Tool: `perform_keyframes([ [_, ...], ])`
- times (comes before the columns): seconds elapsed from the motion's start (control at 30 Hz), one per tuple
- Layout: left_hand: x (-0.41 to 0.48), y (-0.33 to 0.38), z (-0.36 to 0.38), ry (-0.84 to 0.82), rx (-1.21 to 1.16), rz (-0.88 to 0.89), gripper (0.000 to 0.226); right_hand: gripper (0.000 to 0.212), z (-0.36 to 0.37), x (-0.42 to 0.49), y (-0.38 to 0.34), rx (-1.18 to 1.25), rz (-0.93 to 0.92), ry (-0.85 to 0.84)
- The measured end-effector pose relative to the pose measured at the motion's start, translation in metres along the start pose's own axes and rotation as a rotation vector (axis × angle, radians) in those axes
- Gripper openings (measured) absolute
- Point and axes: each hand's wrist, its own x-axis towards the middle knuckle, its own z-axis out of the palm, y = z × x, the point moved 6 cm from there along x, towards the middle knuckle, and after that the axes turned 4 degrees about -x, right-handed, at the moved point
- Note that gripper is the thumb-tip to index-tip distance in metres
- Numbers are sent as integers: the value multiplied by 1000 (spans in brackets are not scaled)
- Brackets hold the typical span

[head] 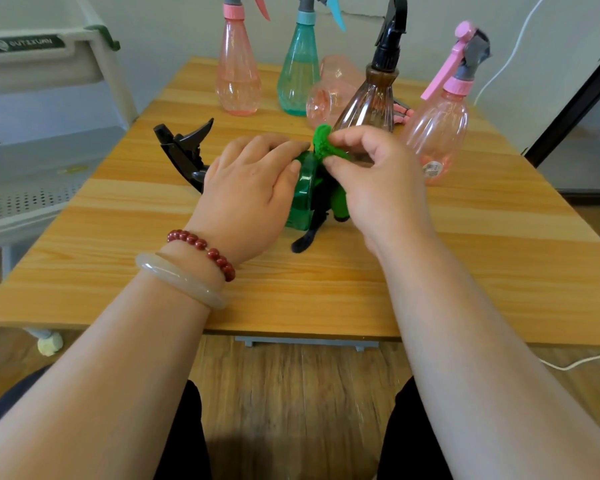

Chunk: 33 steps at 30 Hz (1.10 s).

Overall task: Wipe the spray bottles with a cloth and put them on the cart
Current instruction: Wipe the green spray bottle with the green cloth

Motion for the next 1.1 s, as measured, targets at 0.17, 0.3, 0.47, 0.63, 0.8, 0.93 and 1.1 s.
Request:
perform_keyframes([
  [0.17, 0, -1, 0, -8, -25, -2, 52, 26, -4, -13, -12, -96, -13, -377],
  [0.3, 1, 0, 0, -10, -22, -2, 53, 27, -5, -18, -14, -169, -73, -326],
  [0.47, 1, 0, 1, -21, 4, -14, 54, 29, -9, -11, -6, -30, -39, -87],
  [0.63, 0, 0, -1, 2, -20, 3, 53, 29, -6, -14, -3, -121, 26, -317],
  [0.8, 0, 0, 0, -10, 2, -17, 53, 27, -8, -10, 1, -72, 33, -120],
  [0.93, -1, -1, -1, 8, -16, -8, 53, 27, -6, -14, -4, -149, 43, -338],
  [1.1, -1, -1, -1, -3, -26, -15, 54, 25, 3, -14, 9, -141, 162, -277],
])
